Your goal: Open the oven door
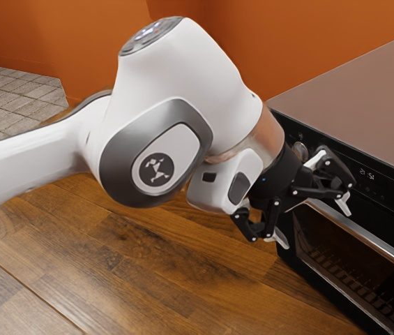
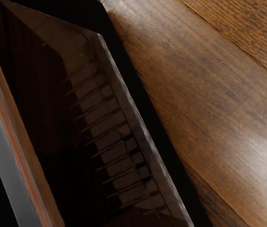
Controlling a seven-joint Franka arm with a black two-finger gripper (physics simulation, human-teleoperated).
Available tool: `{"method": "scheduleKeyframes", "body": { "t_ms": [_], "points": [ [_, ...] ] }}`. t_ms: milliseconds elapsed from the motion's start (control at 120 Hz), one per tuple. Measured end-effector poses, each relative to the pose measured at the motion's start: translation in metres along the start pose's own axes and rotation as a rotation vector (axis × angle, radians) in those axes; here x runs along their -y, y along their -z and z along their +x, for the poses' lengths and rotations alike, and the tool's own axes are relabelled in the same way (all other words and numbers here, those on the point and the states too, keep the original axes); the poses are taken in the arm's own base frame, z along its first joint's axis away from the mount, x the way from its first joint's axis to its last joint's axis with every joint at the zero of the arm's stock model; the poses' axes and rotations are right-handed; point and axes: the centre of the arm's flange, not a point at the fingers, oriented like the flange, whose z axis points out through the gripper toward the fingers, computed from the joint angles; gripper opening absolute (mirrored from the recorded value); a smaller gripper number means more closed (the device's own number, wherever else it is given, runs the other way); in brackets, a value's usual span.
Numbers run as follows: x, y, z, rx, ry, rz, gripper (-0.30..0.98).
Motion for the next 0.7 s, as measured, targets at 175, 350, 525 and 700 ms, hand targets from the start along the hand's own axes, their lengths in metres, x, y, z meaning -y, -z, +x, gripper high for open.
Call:
{"method": "scheduleKeyframes", "body": {
  "t_ms": [175, 350, 525, 700],
  "points": [
    [-0.003, -0.008, -0.001, -0.014, -0.012, -0.007, 0.7],
    [-0.017, -0.017, 0.005, -0.014, -0.016, -0.031, 0.74],
    [-0.173, 0.079, 0.102, 0.218, 0.022, 0.046, 0.62],
    [-0.153, 0.444, 0.149, 0.311, 0.033, 0.469, 0.67]
  ]
}}
